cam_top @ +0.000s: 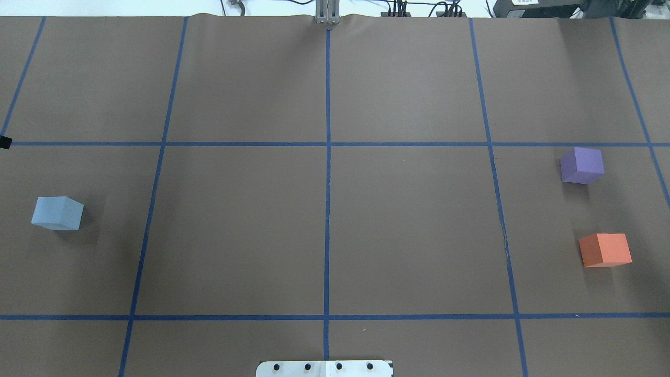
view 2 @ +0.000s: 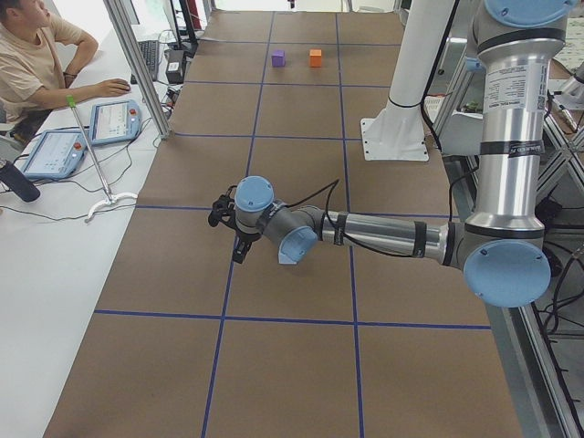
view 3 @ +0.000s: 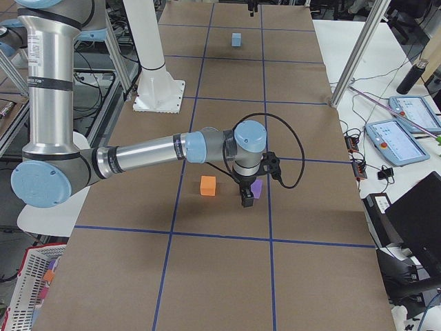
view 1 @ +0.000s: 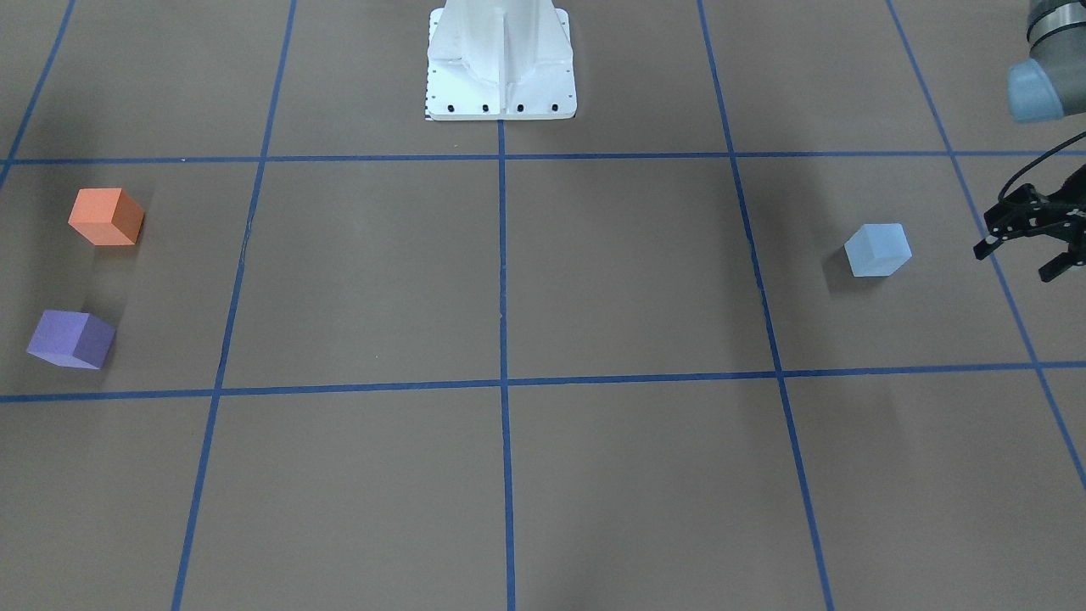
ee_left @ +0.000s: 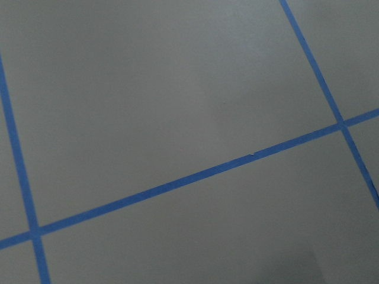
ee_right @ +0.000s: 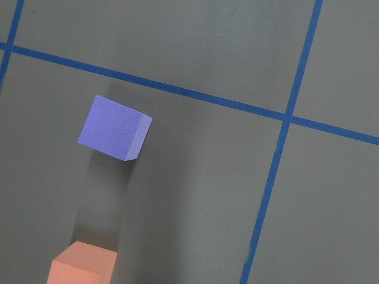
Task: Place blue block between orange and purple blocks
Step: 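Lower the left gripper onto the light blue cube and grasp it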
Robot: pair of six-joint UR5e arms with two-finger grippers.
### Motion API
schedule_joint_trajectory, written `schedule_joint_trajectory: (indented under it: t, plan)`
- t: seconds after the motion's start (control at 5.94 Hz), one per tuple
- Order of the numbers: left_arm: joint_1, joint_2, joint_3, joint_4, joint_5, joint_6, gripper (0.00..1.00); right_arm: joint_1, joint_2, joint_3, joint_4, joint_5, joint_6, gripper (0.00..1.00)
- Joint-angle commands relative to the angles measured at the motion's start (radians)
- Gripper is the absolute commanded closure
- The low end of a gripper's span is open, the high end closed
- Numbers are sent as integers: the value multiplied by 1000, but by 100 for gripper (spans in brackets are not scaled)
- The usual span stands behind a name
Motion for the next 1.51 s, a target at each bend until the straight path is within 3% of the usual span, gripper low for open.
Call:
schedule_joint_trajectory:
  t: [0.0,0.34,0.67,1.01,1.18,1.35]
  plan:
    - [109,2,0,-23,3,-135,0,0,-5,-1,-1,8,0,0]
    - [195,37,2,-46,35,-219,0,0,-5,-12,-1,8,-1,0]
    - [280,65,-1,-46,129,-290,0,1,-8,-13,-1,8,-1,0]
    - [310,88,0,-38,180,-298,0,0,-10,-15,-1,8,-1,0]
    - [312,88,0,-38,184,-299,5,0,-10,-15,-1,8,-1,0]
    - [314,86,-1,-38,184,-298,60,0,-10,-15,-1,8,-1,0]
